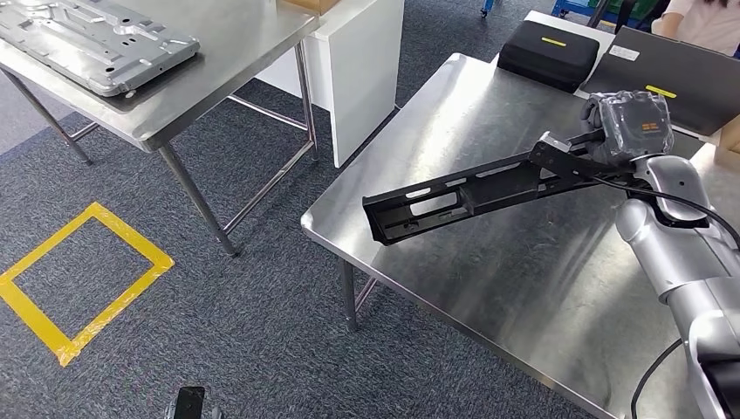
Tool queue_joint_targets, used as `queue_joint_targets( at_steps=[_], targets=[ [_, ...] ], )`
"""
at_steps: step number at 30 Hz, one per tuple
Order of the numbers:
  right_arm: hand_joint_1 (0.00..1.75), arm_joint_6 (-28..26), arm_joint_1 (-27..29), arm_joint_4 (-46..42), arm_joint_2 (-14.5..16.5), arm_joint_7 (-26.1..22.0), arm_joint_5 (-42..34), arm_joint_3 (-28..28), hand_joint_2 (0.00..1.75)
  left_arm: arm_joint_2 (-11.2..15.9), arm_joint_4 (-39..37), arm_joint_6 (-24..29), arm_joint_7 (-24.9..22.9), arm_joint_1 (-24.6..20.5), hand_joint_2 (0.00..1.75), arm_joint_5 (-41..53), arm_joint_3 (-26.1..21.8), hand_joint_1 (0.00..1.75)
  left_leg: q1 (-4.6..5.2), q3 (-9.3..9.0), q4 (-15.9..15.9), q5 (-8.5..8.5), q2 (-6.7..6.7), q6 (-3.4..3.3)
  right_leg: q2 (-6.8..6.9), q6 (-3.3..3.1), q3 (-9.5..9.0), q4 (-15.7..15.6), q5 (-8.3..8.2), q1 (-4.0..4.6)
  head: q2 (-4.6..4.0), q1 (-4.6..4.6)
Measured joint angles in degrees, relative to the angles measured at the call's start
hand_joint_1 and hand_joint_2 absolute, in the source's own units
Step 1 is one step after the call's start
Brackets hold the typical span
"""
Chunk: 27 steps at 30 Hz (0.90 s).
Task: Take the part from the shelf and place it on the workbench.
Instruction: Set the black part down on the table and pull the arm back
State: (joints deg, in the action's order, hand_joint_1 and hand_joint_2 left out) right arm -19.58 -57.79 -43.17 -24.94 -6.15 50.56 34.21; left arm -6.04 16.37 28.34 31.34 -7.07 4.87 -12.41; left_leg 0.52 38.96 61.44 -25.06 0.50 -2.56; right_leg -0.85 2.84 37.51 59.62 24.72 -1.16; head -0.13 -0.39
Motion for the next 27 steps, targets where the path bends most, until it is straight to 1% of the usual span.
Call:
queue_joint_targets(
  at_steps=[4,6,8,9,10,11,12,13,14,15,16,17,18,19,20,21,22,23,24,25,26,27],
  targets=[
    [1.52,0.0,0.2,0.0,0.0,0.0,0.1,0.0,1.75,0.1,0.0,0.0,-0.1,0.0,1.75,0.0,0.0,0.0,0.27,0.01,0.0,-0.09,0.01,-0.21,0.0,0.16,-0.02,0.0,-0.08,-0.21,0.0,0.0],
    [1.52,0.0,0.3,0.0,0.0,0.0,0.2,0.0,1.75,0.2,0.0,0.0,-0.1,0.0,1.75,0.0,0.0,0.0,0.46,0.0,0.0,-0.11,0.0,-0.46,0.0,0.45,-0.06,-0.2,-0.15,-0.39,0.0,-0.01],
    [1.52,0.0,0.4,-0.1,0.0,0.1,0.3,0.0,1.75,0.3,0.0,0.0,-0.1,0.0,1.75,0.0,0.0,0.0,0.5,-0.19,-0.2,0.13,-0.05,-0.91,-0.05,0.92,-0.26,-0.5,-0.35,-0.48,0.0,-0.03],
    [1.52,0.0,0.5,-0.2,-0.1,0.1,0.3,-0.1,1.75,0.3,0.0,0.0,-0.1,0.0,1.75,0.0,0.1,0.0,0.34,-0.5,-0.7,0.41,-0.17,-1.25,-0.02,1.06,-0.28,-0.5,-0.26,-0.52,0.0,-0.02],
    [1.52,0.0,0.5,-0.2,-0.1,0.1,0.3,-0.1,1.75,0.3,0.0,0.0,-0.1,0.0,1.75,0.0,0.1,0.0,0.15,-0.85,-1.3,0.76,-0.3,-1.63,0.07,1.07,-0.11,0.1,0.26,-0.54,0.0,0.03],
    [1.52,0.0,0.6,-0.2,-0.2,0.1,0.3,-0.1,1.75,0.3,0.0,0.0,-0.1,-0.1,1.75,0.0,0.1,0.0,-0.06,-1.16,-1.8,1.05,-0.45,-1.95,0.17,0.92,0.57,1.8,1.37,-0.57,0.0,0.09],
    [1.52,0.0,0.6,-0.2,-0.3,0.1,0.3,-0.1,1.75,0.2,0.0,0.0,-0.1,-0.1,1.75,0.0,0.1,0.0,-0.18,-1.34,-2.1,1.24,-0.58,-2.15,0.28,0.71,1.81,4.8,2.99,-0.62,0.0,0.13],
    [1.52,0.0,0.7,-0.2,-0.3,0.1,0.3,-0.1,1.75,0.2,0.0,0.0,-0.1,-0.1,1.75,0.0,0.1,0.0,-0.2,-1.36,-2.2,1.32,-0.63,-2.24,0.33,0.56,3.39,8.7,4.84,-0.59,0.0,0.17],
    [1.52,0.0,0.9,-0.2,-0.4,0.1,0.3,-0.1,1.75,0.2,0.0,0.0,-0.1,-0.1,1.75,0.0,0.1,0.0,-0.21,-1.32,-2.2,1.36,-0.67,-2.21,0.33,0.59,4.89,12.4,6.36,-0.57,0.0,0.15],
    [1.52,0.0,1.1,-0.2,-0.5,0.1,0.3,-0.1,1.75,0.2,-0.1,0.0,-0.1,-0.1,1.75,0.0,0.1,0.0,-0.2,-1.28,-2.2,1.4,-0.7,-2.14,0.34,0.76,5.69,14.8,7.22,-0.55,0.0,0.16],
    [1.52,0.0,1.3,-0.2,-0.5,0.1,0.3,-0.1,1.75,0.1,-0.1,0.0,-0.2,-0.1,1.75,0.0,0.1,0.0,-0.23,-1.23,-2.2,1.46,-0.73,-2.03,0.37,1.07,5.4,15.0,7.24,-0.55,0.0,0.15],
    [1.52,0.0,1.5,-0.2,-0.5,0.1,0.3,-0.1,1.75,0.1,-0.1,0.0,-0.2,-0.1,1.75,0.0,0.1,0.0,-0.32,-1.2,-2.1,1.53,-0.76,-1.88,0.47,1.49,3.86,12.7,6.42,-0.62,0.0,0.14],
    [1.52,0.0,1.5,-0.2,-0.5,0.1,0.4,-0.1,1.75,0.1,-0.1,0.0,-0.2,-0.1,1.75,0.0,0.1,0.0,-0.4,-1.17,-2.1,1.58,-0.79,-1.65,0.69,1.93,1.36,8.6,5.14,-0.74,0.0,0.16],
    [1.52,0.0,1.5,-0.2,-0.5,0.1,0.4,-0.1,1.75,0.1,-0.1,0.0,-0.3,-0.1,1.75,0.0,0.1,0.0,-0.39,-1.12,-2.0,1.6,-0.8,-1.31,0.95,2.14,-1.0,4.5,4.03,-0.71,0.0,0.2],
    [1.52,0.0,1.5,-0.3,-0.5,0.1,0.4,-0.1,1.75,0.2,-0.1,0.0,-0.3,-0.1,1.75,0.0,0.1,0.0,-0.33,-1.09,-1.9,1.61,-0.8,-0.92,1.05,1.99,-2.87,1.3,3.12,-0.61,0.0,0.21],
    [1.52,0.0,1.5,-0.3,-0.5,0.1,0.4,-0.1,1.75,0.2,-0.1,0.0,-0.3,-0.1,1.75,0.0,0.2,0.0,-0.2,-1.06,-1.8,1.66,-0.79,-0.52,1.1,1.57,-3.89,-0.5,2.64,-0.45,0.0,0.22],
    [1.52,0.0,1.5,-0.4,-0.5,0.1,0.5,-0.1,1.75,0.2,-0.1,0.0,-0.3,-0.1,1.75,0.0,0.2,0.0,-0.1,-1.03,-1.9,1.78,-0.79,-0.15,1.01,0.95,-4.01,-0.9,2.47,-0.22,0.0,0.22],
    [1.52,0.0,1.6,-0.4,-0.5,0.0,0.5,-0.1,1.75,0.2,-0.1,0.0,-0.3,-0.1,1.75,0.0,0.2,0.0,-0.12,-0.99,-2.0,1.94,-0.8,0.15,0.87,0.37,-4.01,-0.9,2.2,-0.25,0.0,0.19],
    [1.52,0.0,1.6,-0.4,-0.5,0.0,0.6,-0.1,1.75,0.3,-0.1,0.0,-0.3,-0.1,1.75,0.0,0.2,0.0,-0.23,-0.87,-2.0,1.96,-0.8,0.43,0.84,-0.09,-3.95,-0.9,1.97,-0.39,0.0,0.19],
    [1.52,0.0,1.6,-0.4,-0.4,0.0,0.6,-0.1,1.75,0.3,-0.1,0.0,-0.3,-0.1,1.75,0.0,0.2,0.0,-0.37,-0.52,-1.3,1.32,-0.77,0.76,0.82,-0.56,-3.88,-1.0,1.72,-0.54,0.0,0.15],
    [1.52,0.0,1.6,-0.5,-0.4,0.0,0.7,-0.1,1.75,0.3,-0.1,0.0,-0.3,-0.1,1.75,0.0,0.2,0.0,-0.52,0.19,0.3,0.02,-0.72,1.1,0.81,-0.98,-3.81,-1.0,1.52,-0.7,0.0,0.1],
    [1.52,0.0,1.6,-0.5,-0.4,0.0,0.7,-0.1,1.75,0.3,-0.1,0.0,-0.3,-0.1,1.75,0.0,0.2,0.0,-0.66,1.36,3.2,-1.96,-0.67,1.45,0.8,-1.32,-3.7,-1.1,1.37,-0.71,0.0,0.07]
  ],
)
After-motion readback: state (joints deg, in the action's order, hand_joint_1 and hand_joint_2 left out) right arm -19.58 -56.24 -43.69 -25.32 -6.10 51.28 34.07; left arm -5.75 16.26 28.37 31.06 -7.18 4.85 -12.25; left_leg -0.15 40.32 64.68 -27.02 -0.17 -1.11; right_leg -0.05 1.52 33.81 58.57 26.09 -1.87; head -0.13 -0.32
